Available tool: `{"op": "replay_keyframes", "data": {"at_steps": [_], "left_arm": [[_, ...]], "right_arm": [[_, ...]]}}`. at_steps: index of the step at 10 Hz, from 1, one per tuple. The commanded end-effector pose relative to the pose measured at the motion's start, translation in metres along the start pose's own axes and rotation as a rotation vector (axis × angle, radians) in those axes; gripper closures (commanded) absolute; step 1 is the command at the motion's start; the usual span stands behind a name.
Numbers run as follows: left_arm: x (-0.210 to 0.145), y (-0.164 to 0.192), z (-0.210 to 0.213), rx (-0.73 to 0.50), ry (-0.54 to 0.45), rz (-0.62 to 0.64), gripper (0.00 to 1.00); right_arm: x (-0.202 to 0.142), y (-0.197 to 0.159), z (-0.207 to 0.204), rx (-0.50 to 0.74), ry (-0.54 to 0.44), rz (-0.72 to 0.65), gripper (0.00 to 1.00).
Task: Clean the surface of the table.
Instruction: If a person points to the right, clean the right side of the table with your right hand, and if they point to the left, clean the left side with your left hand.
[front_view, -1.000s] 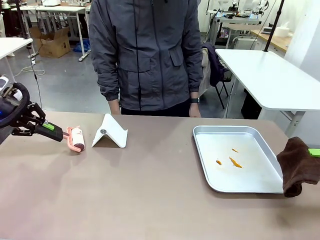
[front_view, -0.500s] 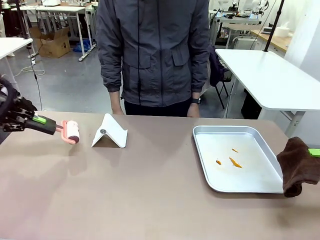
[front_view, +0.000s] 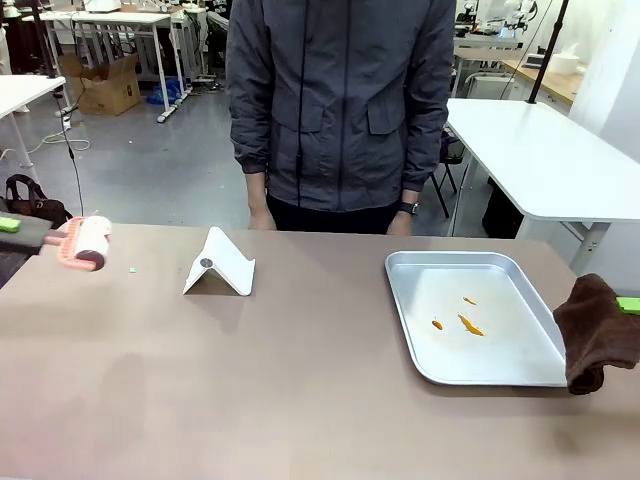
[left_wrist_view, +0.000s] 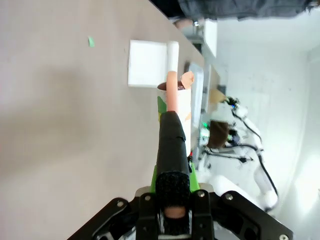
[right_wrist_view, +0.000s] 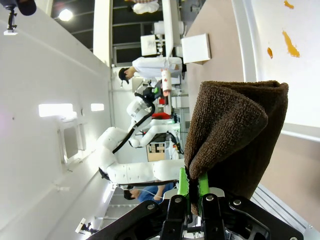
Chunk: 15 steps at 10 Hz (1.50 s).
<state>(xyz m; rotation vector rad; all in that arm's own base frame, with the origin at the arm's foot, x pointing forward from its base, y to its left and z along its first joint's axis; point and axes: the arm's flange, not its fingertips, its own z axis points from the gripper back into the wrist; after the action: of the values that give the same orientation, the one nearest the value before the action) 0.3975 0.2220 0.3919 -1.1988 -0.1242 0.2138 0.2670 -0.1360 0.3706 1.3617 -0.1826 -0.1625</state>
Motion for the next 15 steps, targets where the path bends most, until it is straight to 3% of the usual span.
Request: {"op": "replay_keyframes", "data": {"at_steps": [1, 4, 5, 10, 13, 14, 15], "left_arm": [[-0.017, 0.010, 0.040, -0.068, 0.083, -0.009, 0.78], [-0.040, 0.030, 0.083, -0.172, 0.069, 0.013, 0.78], [-0.042, 0.018, 0.061, -0.115, 0.066, 0.014, 0.78], [-0.037, 0.024, 0.063, -0.117, 0.076, 0.016, 0.78], [-0.013, 0.017, 0.044, 0.027, -0.149, 0.019, 0.78], [-0.002, 0.012, 0.039, 0.079, -0.197, 0.038, 0.78], [0.013, 0.007, 0.033, 0.105, -0.180, 0.050, 0.78]], "right_arm": [[-0.002, 0.002, 0.001, 0.007, 0.010, 0.009, 1.00], [-0.002, 0.002, 0.001, 0.007, 0.010, 0.009, 1.00], [-0.002, 0.002, 0.001, 0.007, 0.010, 0.009, 1.00], [-0.002, 0.002, 0.001, 0.007, 0.010, 0.009, 1.00], [-0.002, 0.002, 0.001, 0.007, 0.010, 0.009, 1.00], [-0.002, 0.002, 0.001, 0.007, 0.010, 0.009, 1.00], [-0.002, 0.002, 0.001, 0.007, 0.010, 0.009, 1.00]]}}
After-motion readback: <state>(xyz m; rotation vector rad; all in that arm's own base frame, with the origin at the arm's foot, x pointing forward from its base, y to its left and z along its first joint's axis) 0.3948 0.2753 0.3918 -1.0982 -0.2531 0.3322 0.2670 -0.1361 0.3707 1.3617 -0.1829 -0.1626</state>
